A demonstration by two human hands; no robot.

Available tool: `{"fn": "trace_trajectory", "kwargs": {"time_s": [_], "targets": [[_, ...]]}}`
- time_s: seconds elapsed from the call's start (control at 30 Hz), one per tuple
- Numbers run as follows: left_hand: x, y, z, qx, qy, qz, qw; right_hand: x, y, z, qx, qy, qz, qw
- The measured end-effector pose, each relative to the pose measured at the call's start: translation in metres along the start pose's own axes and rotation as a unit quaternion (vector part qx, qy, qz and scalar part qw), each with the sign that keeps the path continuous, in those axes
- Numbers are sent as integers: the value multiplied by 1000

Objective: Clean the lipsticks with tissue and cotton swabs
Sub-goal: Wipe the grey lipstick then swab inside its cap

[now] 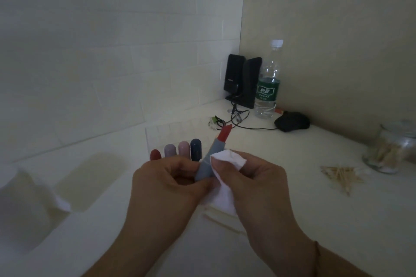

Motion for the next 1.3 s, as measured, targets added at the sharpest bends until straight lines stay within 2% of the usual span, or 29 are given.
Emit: {"fn": "trace_trajectory", "kwargs": {"time_s": [0.07, 0.13, 0.2, 0.27, 0.33, 0.47, 0.53, 0.57, 0.6, 0.67, 0.77, 0.83, 0.97, 1.07, 1.13, 1.23, 1.3], "targets": [[-2, 5, 4, -8, -3, -64, 998, -9, 1, 7, 4, -9, -8, 1000], [-3, 6, 5, -11, -1, -141, 990, -18, -3, 16, 23, 1, -72, 997], [-2, 1, 3, 11, 5, -163, 987, -15, -9, 19, 47, 59, -152, 986], [-1, -4, -1, 34, 12, -161, 986, -1, -9, 18, 29, 137, -205, 969], [2, -6, -3, 42, 21, -164, 985, 1, -11, 19, 21, 170, -236, 956], [6, -2, -1, 29, 37, -175, 983, -38, 9, 42, 50, 119, -176, 976], [7, 1, 0, 22, 36, -178, 983, -77, 29, 60, 6, 61, -203, 977], [9, 3, 0, 17, 38, -177, 983, -106, 37, 69, -24, 9, -271, 962], [11, 5, -1, 11, 41, -175, 984, -136, 43, 76, -45, -41, -371, 927], [17, 7, -2, 4, 51, -168, 984, -185, 38, 85, -13, -87, -547, 833], [23, 8, -4, 9, 63, -139, 988, -228, -1, 89, 126, -55, -636, 760], [23, 6, -6, 15, 65, -130, 989, -239, -13, 91, 154, -50, -648, 744], [21, 0, -8, 32, 69, -120, 990, -237, -16, 95, 145, -47, -658, 737], [20, -3, -9, 39, 67, -119, 990, -222, -12, 92, 142, -30, -651, 745], [20, -3, -8, 41, 67, -123, 989, -221, -8, 91, 138, -40, -627, 765], [20, -2, -7, 40, 69, -123, 989, -221, 0, 90, 120, -60, -555, 821], [20, 0, -6, 39, 67, -122, 990, -220, 0, 91, 110, -52, -549, 827]]}}
Point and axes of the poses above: each hand's wrist, its own z-axis towards the middle knuckle, its own x-axis out of the palm, y = z × x, the point moved 10 cm from there along z, towards the middle knuckle, and after that the axes turned 4 degrees about -x, right-handed, at the moved point
